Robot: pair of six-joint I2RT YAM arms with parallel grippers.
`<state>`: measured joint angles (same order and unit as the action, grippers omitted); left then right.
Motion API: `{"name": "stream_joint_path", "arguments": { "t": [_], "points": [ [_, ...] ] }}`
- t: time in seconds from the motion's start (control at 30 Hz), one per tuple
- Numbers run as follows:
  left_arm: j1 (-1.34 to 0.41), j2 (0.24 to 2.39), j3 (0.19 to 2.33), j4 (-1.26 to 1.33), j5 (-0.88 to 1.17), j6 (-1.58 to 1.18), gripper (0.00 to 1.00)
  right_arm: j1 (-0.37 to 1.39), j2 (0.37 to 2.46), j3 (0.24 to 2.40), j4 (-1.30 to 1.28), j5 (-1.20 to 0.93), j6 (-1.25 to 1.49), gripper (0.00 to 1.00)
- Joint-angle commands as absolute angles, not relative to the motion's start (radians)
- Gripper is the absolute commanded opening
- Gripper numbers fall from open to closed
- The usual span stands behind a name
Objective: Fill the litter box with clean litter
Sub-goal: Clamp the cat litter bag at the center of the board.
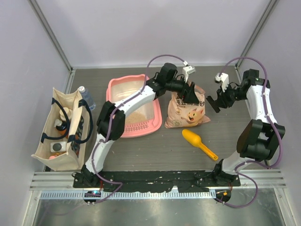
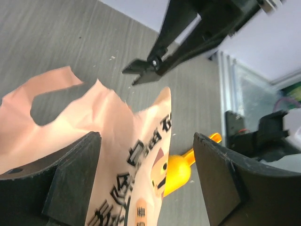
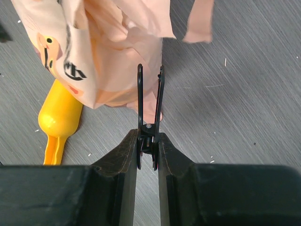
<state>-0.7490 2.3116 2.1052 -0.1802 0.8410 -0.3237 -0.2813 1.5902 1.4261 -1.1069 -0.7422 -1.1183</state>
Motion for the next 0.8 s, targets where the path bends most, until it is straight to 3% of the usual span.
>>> {"name": "stream_joint_path", "arguments": {
  "t": [0.0,0.23,0.47,0.77],
  "points": [
    [-0.767,2.117,1.923,-0.005,0.701,-0.016,0.83,-0.287,1.608,1.424,-1.052,-0.756,-1.132,0.01],
    [-0.802,1.824,1.444,0.414,0.540,0.412,0.80,-0.275,1.707,1.474,-1.098,-0.758,-1.313,0.01],
    [-0.873,1.813,1.341,0.485,0.610,0.650,0.65,-0.250,1.805,1.574,-1.146,-0.880,-1.364,0.01],
    [-0.897,1.960,1.463,0.452,0.606,0.781,0.67,-0.215,1.779,1.588,-1.370,-0.867,-1.624,0.01]
  ]
}}
